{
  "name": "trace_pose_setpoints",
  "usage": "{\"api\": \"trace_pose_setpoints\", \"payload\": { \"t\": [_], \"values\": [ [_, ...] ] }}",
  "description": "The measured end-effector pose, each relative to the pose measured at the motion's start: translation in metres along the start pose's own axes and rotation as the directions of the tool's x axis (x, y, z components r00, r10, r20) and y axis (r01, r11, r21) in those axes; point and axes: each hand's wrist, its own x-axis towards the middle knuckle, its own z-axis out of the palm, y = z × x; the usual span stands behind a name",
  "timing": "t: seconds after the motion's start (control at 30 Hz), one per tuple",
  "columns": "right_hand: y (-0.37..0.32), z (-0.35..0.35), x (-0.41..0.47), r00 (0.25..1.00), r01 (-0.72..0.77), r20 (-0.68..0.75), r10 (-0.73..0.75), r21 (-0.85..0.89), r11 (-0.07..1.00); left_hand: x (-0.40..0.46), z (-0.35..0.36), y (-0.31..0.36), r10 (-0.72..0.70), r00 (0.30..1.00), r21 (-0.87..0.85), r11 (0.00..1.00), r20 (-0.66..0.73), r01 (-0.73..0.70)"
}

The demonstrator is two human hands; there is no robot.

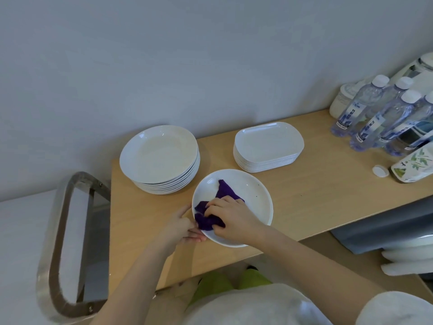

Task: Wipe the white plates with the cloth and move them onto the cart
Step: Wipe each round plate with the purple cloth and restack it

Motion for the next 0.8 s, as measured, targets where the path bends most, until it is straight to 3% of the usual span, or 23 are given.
{"api": "trace_pose_setpoints", "payload": {
  "t": [0.17, 0.33, 0.47, 0.6, 0.7, 0.8],
  "values": [
    [-0.014, -0.001, 0.003, 0.997, -0.067, -0.037, 0.068, 0.036, 0.997, 0.000, 0.003, 0.009, -0.004, 0.989, -0.014, 1.000, -0.149, 0.002],
    [-0.018, 0.007, -0.006, 0.998, -0.007, -0.066, 0.008, 0.002, 1.000, 0.011, 0.009, 0.016, 0.034, 0.976, 0.192, 0.981, -0.216, 0.009],
    [-0.001, 0.007, -0.027, 0.999, 0.038, -0.028, -0.040, -0.065, 0.997, 0.024, 0.011, 0.019, 0.240, 0.927, 0.570, 0.821, -0.288, -0.035],
    [0.024, -0.007, -0.052, 0.999, 0.018, -0.047, -0.024, -0.123, 0.992, 0.025, 0.013, 0.015, 0.329, 0.895, 0.640, 0.765, -0.301, -0.066],
    [0.045, -0.017, -0.059, 0.980, 0.084, -0.152, -0.132, -0.285, 0.955, 0.024, 0.017, 0.009, 0.389, 0.879, 0.685, 0.721, -0.275, -0.104],
    [0.061, -0.023, -0.054, 0.966, 0.148, -0.143, -0.216, -0.379, 0.913, 0.025, 0.021, 0.004, 0.436, 0.867, 0.746, 0.655, -0.240, -0.123]
  ]
}}
